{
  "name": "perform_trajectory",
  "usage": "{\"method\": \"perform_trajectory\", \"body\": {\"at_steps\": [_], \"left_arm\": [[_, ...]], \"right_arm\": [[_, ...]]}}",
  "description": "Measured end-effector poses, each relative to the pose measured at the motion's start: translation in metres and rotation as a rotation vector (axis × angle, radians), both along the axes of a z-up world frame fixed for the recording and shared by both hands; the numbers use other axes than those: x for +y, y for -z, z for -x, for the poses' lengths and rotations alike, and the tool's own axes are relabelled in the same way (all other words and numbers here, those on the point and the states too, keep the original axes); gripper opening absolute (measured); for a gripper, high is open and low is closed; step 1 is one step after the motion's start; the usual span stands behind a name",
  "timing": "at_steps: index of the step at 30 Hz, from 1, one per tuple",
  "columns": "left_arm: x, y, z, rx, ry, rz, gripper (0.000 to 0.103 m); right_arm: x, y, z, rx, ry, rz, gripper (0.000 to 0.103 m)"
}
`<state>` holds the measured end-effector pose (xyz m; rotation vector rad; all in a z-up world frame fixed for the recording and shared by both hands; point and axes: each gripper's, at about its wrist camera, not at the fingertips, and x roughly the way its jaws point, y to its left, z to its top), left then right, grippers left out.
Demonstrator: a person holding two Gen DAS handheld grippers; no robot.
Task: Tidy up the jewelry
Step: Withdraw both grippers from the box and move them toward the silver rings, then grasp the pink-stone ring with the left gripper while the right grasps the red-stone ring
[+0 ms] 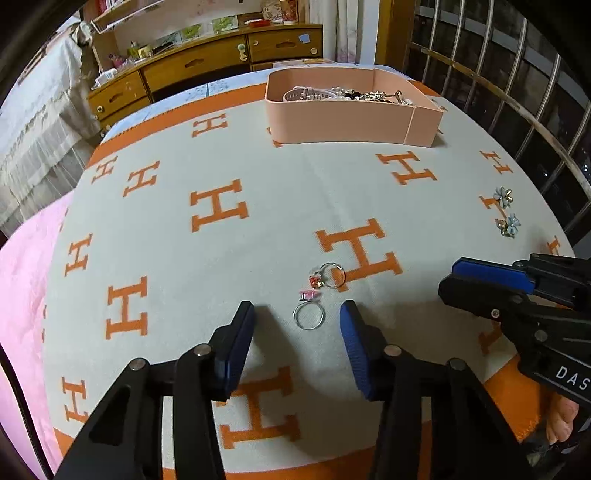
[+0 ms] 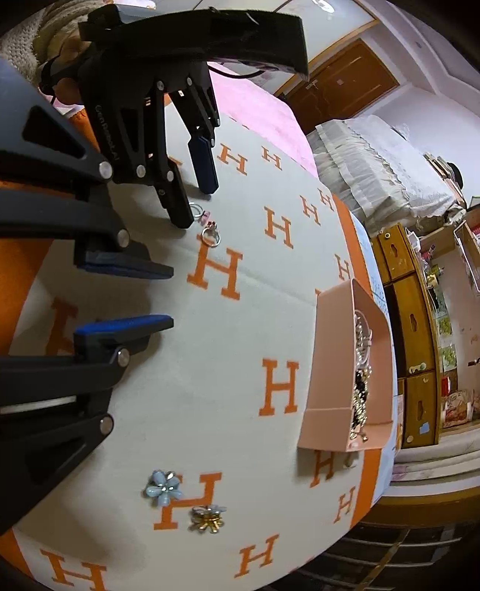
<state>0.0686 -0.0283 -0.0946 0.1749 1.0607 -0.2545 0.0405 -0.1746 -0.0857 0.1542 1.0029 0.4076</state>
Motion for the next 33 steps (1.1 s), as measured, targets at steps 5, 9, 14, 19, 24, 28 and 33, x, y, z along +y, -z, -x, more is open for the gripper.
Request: {"method": "perform_trajectory", "body": {"at_steps": [5,9,14,19,24,28,33], "left_arm": [[0.005,0.001,0.001,-0.006,-0.007,0.044,0.036],[0.009,0.0,0.003,-0.02,-0.01,0.056,0.021],[0.014,0.001,0.002,-0.025,-0.012,0.07,0.013],[0.021,0.002,0.003,-0.032,-0.017,0.09,0.013],[0.03,0.002,0.004,-0.035,-0.026,0.114,0.008],[0.043,0.001,0.003,-0.038,-0.049,0.137,0.008],[0.054,0.0,0.005,-0.044,-0.056,0.161,0.008]], "right_arm": [[-0.001,0.002,-0.002,-0.004,-0.011,-0.007,0.02],[0.006,0.002,-0.003,-0.022,-0.04,0.013,0.022],[0.02,0.0,-0.005,-0.048,-0.087,0.042,0.039],[0.039,0.0,-0.01,-0.086,-0.147,0.109,0.04],[0.057,0.001,-0.019,-0.114,-0.207,0.164,0.04],[0.069,0.002,-0.024,-0.136,-0.266,0.19,0.04],[0.083,0.003,-0.028,-0.172,-0.322,0.243,0.04]]}}
